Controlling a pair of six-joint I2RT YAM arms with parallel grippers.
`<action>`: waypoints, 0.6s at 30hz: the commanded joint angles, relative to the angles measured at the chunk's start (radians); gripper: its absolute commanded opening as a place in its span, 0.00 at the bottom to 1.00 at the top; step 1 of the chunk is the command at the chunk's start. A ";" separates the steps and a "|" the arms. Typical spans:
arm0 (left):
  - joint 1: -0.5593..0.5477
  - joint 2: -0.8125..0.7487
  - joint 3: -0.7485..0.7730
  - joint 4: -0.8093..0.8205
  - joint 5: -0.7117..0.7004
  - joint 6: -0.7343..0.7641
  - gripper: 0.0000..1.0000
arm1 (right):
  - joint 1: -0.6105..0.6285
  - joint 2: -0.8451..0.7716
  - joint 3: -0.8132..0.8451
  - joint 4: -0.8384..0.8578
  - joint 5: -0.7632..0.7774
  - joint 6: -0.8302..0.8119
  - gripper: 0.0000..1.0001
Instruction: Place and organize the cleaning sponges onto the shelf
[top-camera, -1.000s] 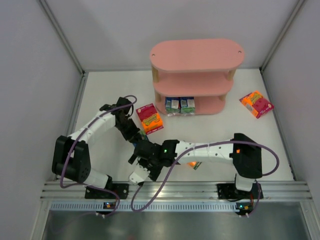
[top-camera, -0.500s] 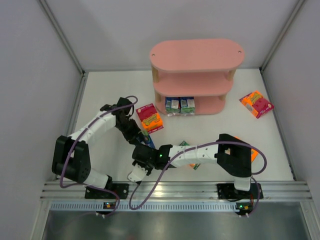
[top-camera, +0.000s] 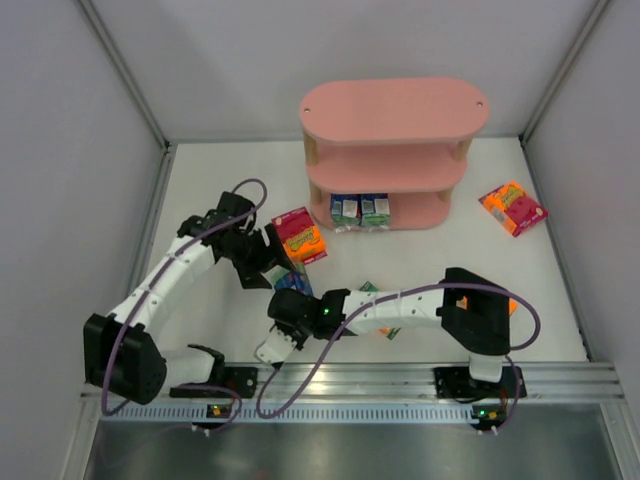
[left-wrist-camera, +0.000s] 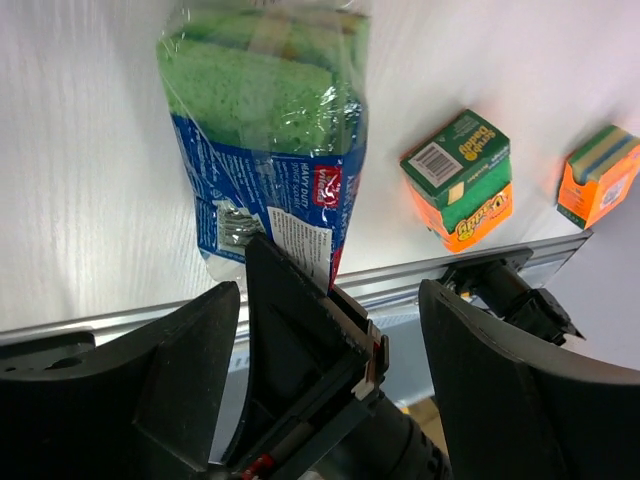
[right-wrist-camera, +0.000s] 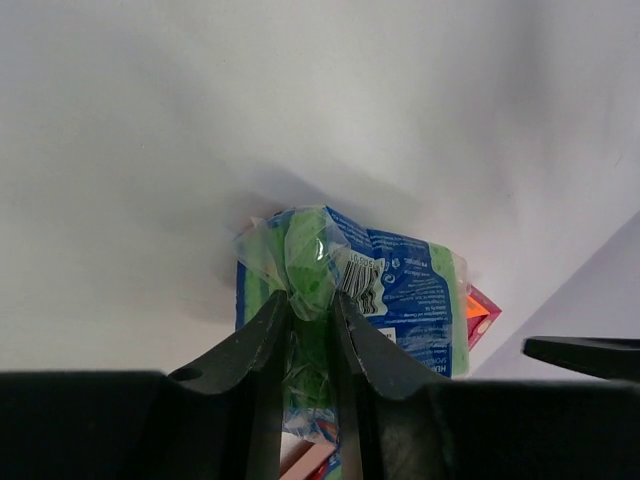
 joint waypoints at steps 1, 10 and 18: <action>-0.002 -0.089 0.058 0.016 -0.048 0.088 0.79 | -0.002 -0.085 -0.025 -0.016 -0.088 0.089 0.09; 0.005 -0.293 0.153 0.019 -0.268 0.186 0.92 | -0.054 -0.261 -0.095 -0.020 -0.285 0.243 0.01; 0.005 -0.373 0.175 0.033 -0.354 0.231 0.95 | -0.203 -0.473 -0.137 -0.080 -0.470 0.269 0.00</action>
